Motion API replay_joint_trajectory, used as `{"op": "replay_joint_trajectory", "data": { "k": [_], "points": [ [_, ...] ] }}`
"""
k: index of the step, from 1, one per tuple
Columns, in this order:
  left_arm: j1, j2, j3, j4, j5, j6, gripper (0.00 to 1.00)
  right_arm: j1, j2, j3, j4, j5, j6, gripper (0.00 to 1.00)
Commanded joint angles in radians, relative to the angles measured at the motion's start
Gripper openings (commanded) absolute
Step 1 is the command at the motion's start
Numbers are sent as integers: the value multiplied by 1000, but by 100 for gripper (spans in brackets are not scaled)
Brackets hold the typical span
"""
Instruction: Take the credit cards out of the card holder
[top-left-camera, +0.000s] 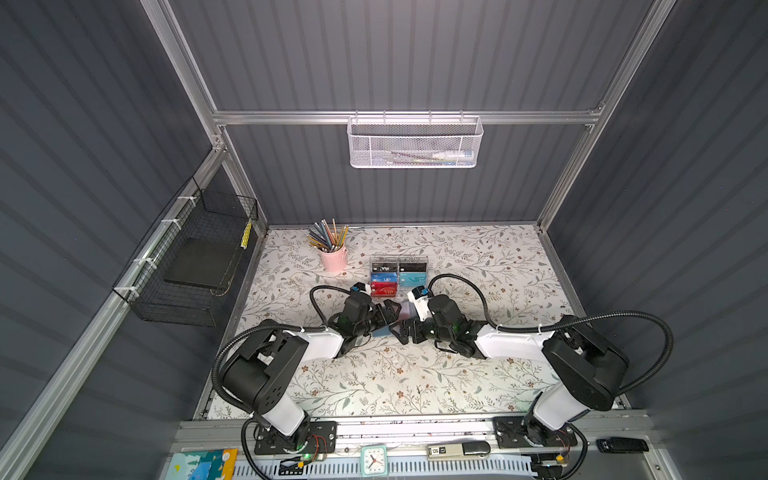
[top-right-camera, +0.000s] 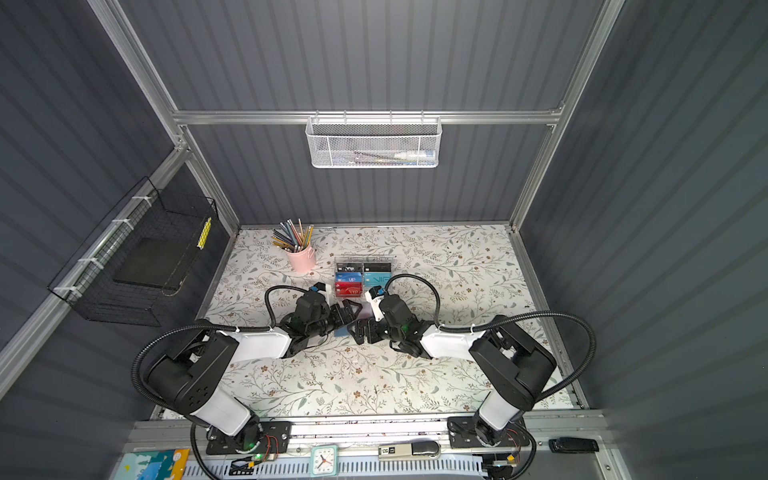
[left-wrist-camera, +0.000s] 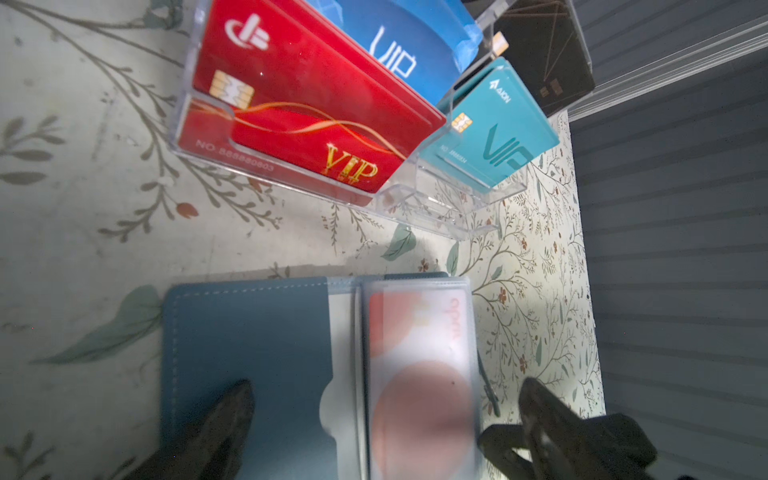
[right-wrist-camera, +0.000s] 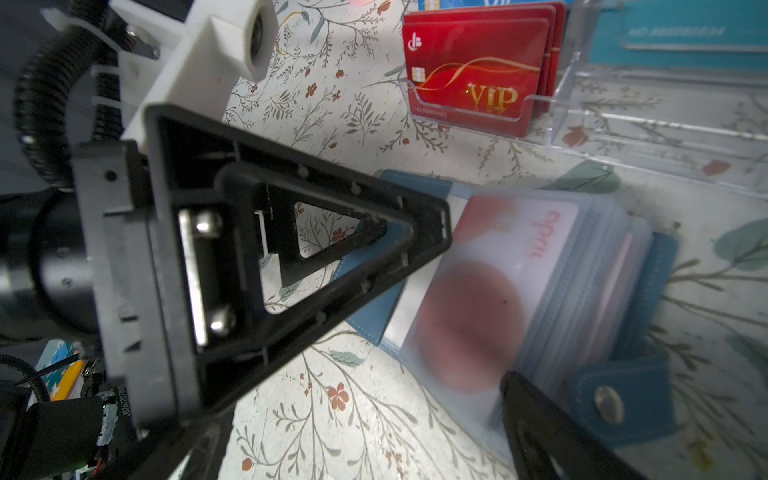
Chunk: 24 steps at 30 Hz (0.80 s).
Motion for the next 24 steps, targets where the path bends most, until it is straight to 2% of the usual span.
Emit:
{"op": "replay_joint_trajectory", "data": {
  "k": [1, 24],
  "points": [
    [7, 20, -14, -19, 9, -2, 100, 4, -12, -26, 1, 24, -17, 99],
    [7, 5, -52, 6, 11, -14, 100, 4, 23, -19, 26, 0, 5, 99]
  ]
}}
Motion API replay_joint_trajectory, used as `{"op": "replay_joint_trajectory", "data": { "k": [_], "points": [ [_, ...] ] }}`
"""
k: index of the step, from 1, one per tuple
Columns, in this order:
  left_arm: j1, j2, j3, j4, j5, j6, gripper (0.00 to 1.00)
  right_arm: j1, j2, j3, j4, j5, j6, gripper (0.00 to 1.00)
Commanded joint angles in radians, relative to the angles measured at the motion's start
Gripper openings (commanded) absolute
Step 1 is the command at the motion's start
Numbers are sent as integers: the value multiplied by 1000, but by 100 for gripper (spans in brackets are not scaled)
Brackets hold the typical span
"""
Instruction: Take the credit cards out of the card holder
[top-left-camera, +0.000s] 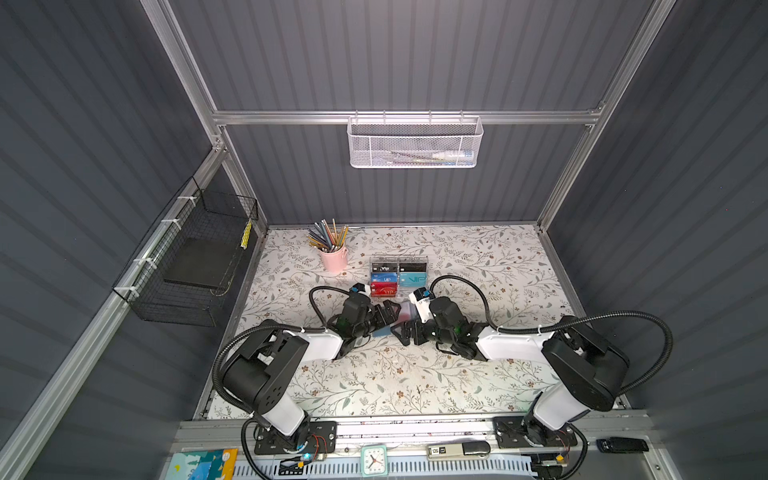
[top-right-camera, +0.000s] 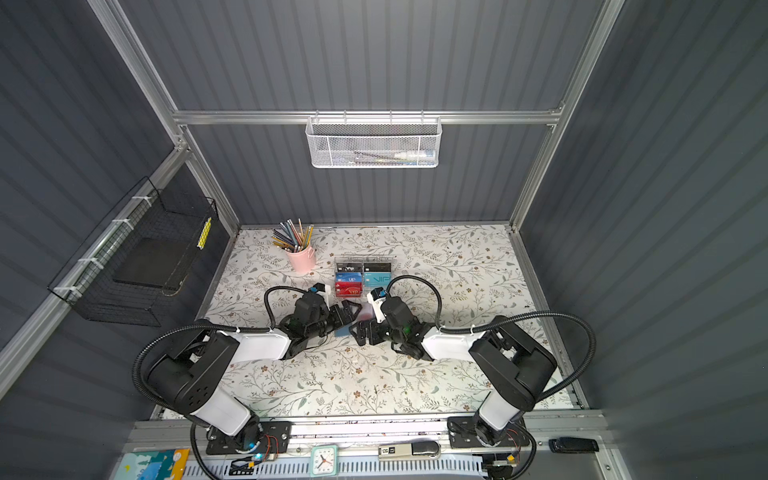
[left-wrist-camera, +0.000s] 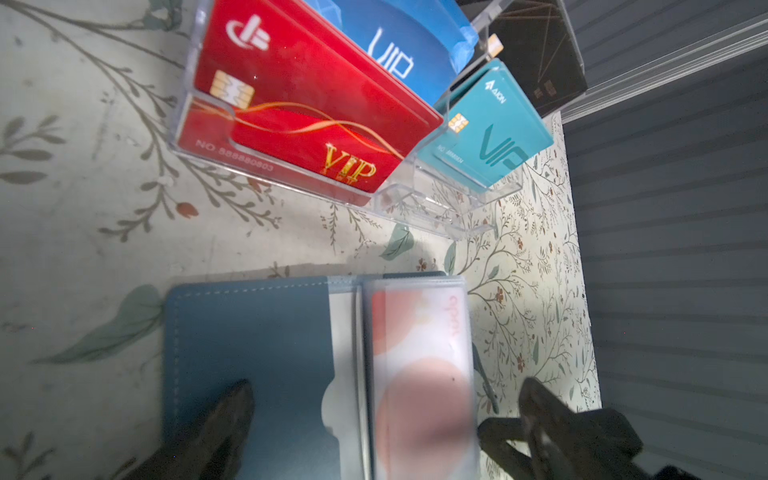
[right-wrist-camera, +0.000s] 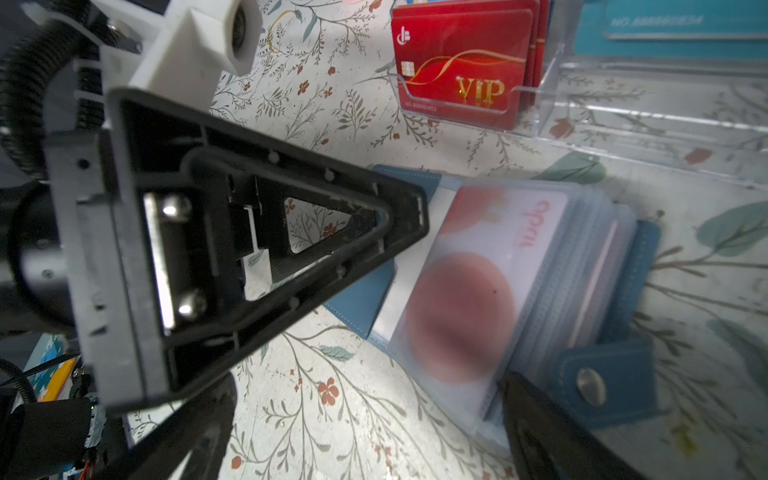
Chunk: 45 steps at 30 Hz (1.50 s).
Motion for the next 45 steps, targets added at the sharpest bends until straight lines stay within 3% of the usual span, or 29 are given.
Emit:
{"op": "replay_joint_trajectory", "data": {
  "k": [1, 45],
  "points": [
    [6, 7, -31, -31, 6, -14, 100, 4, 28, 9, 1, -14, 8, 99],
    [18, 10, -37, -2, 39, -34, 100, 19, 41, 51, 81, -123, 92, 99]
  ]
}}
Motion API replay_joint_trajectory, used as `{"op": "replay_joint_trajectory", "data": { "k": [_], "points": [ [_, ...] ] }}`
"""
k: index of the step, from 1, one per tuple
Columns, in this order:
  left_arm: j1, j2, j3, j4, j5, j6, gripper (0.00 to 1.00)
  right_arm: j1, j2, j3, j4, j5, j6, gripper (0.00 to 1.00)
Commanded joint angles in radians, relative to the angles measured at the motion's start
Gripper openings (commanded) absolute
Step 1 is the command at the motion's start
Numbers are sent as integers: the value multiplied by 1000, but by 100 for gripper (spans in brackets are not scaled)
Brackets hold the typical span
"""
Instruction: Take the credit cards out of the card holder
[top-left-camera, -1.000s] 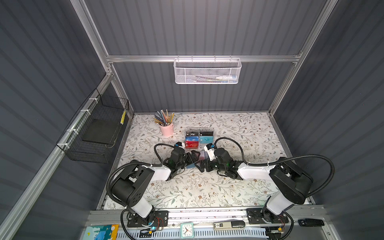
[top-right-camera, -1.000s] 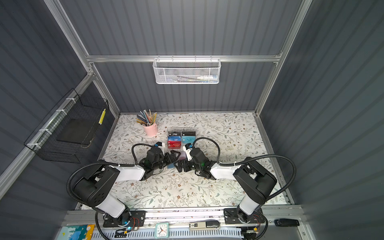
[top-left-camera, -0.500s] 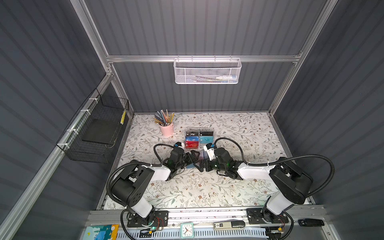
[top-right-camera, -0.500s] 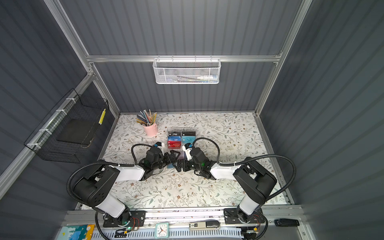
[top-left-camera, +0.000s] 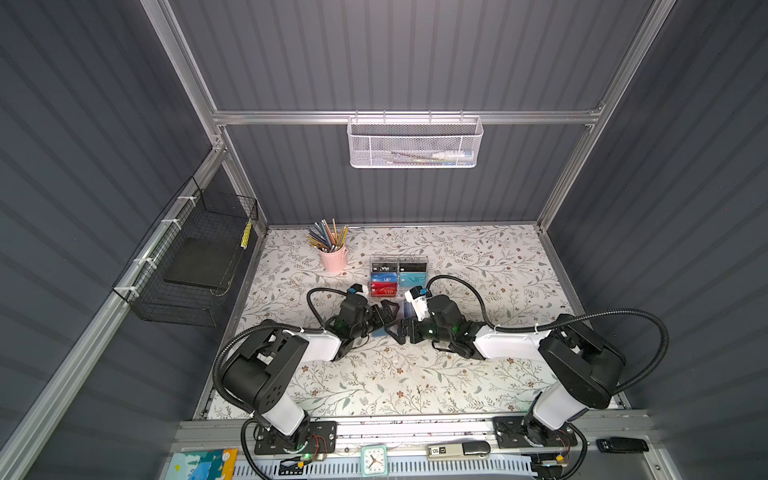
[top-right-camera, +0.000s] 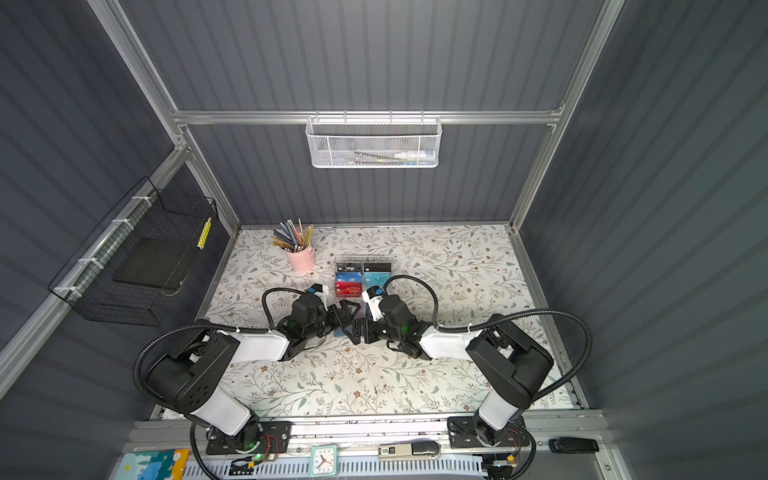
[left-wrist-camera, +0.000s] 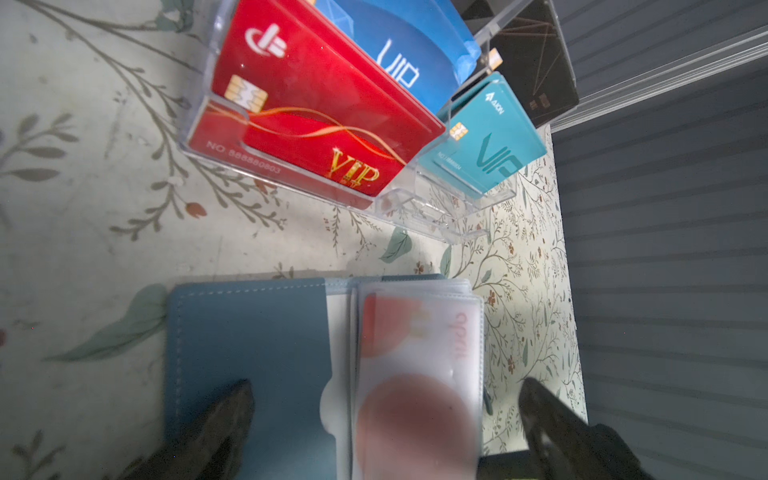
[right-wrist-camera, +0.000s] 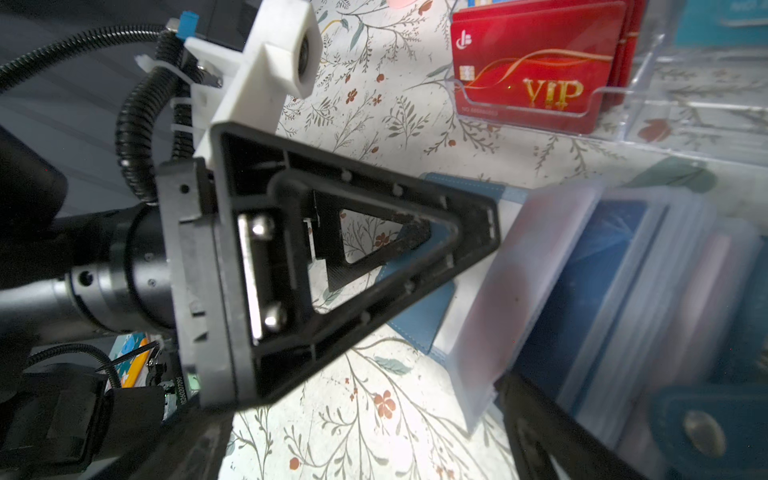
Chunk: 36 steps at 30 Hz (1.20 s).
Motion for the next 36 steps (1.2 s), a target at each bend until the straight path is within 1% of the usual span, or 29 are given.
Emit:
{"op": "replay_joint_trajectory", "data": {
  "k": [1, 5, 13, 14, 20, 28, 36],
  "points": [
    [11, 8, -13, -45, 17, -10, 100, 10, 20, 25, 19, -26, 14, 99],
    [29, -3, -21, -26, 37, -26, 100, 12, 26, 27, 32, -36, 19, 99],
    [33, -2, -18, -18, 53, -36, 100, 20, 44, 30, 70, -37, 36, 99],
    [33, 0, -18, -15, 55, -37, 100, 22, 45, 29, 75, -73, 39, 99],
    [36, 3, -20, -1, 60, -45, 100, 28, 46, 29, 91, -83, 46, 99],
    [42, -8, -26, -2, 64, -46, 100, 30, 56, 35, 94, -83, 47, 99],
    [55, -34, -25, -33, 68, -37, 100, 30, 100, 51, 134, -103, 64, 99]
  ]
}}
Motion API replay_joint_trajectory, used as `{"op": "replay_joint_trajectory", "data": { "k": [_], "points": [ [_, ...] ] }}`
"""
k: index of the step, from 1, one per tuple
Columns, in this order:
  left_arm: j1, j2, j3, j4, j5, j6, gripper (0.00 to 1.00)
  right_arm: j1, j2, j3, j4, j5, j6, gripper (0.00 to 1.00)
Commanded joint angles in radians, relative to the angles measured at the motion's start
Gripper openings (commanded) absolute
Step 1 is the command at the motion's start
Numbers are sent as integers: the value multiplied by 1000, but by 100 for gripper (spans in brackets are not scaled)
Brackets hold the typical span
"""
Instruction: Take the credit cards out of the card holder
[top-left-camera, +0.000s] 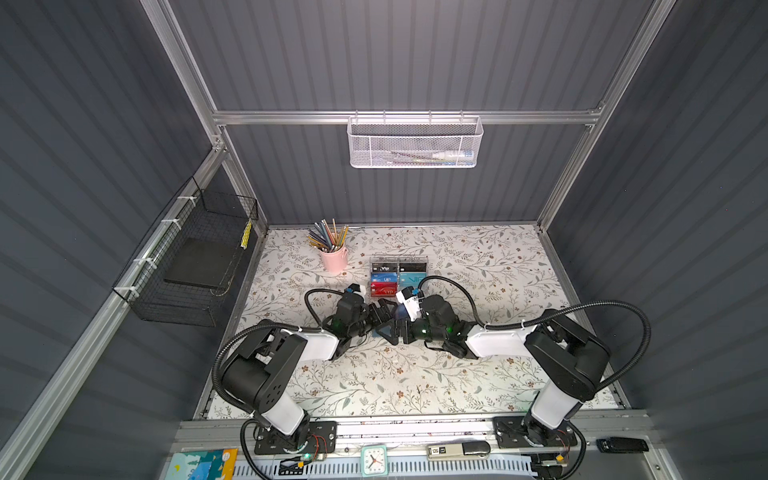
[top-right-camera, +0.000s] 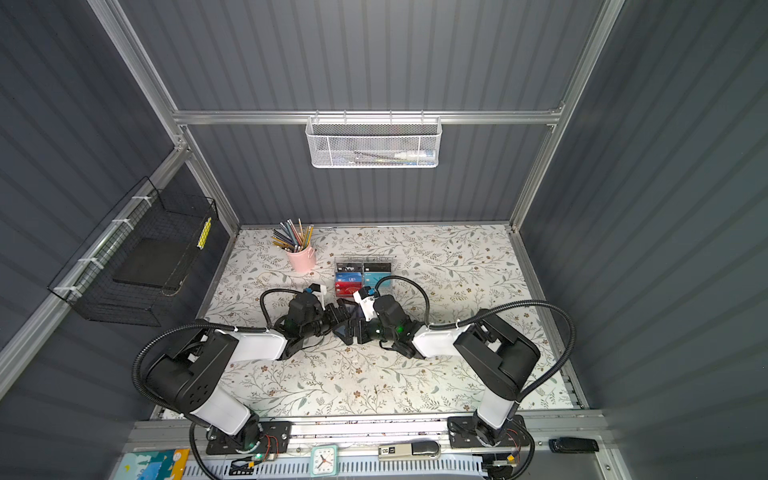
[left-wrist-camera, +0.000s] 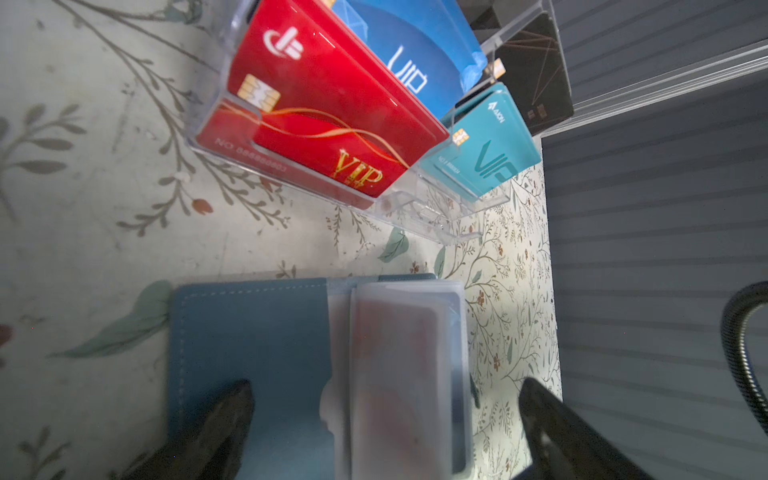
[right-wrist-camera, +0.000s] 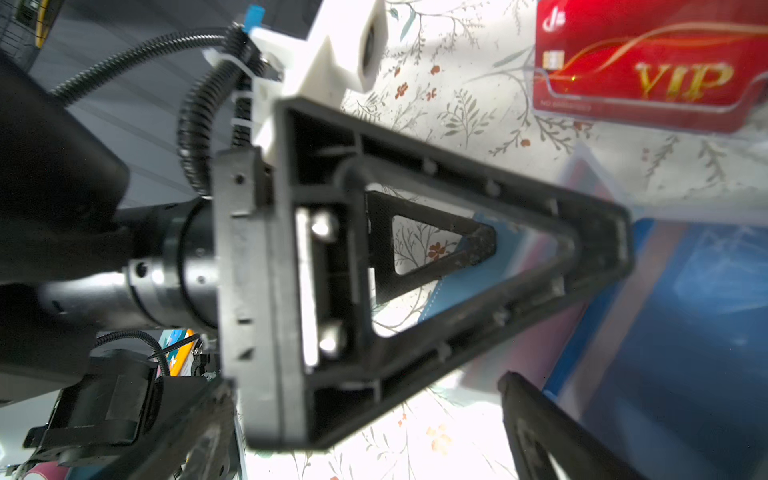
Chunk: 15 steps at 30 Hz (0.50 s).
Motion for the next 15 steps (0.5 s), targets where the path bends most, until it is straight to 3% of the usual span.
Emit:
{"op": "replay_joint_trajectory", "data": {
  "k": [1, 15],
  "points": [
    [13, -31, -22, -44, 12, -2, 100, 7, 15, 17, 28, -19, 14, 99],
    [55, -104, 0, -125, 32, 30, 100, 5, -56, -42, 26, 19, -4, 99]
  ]
}}
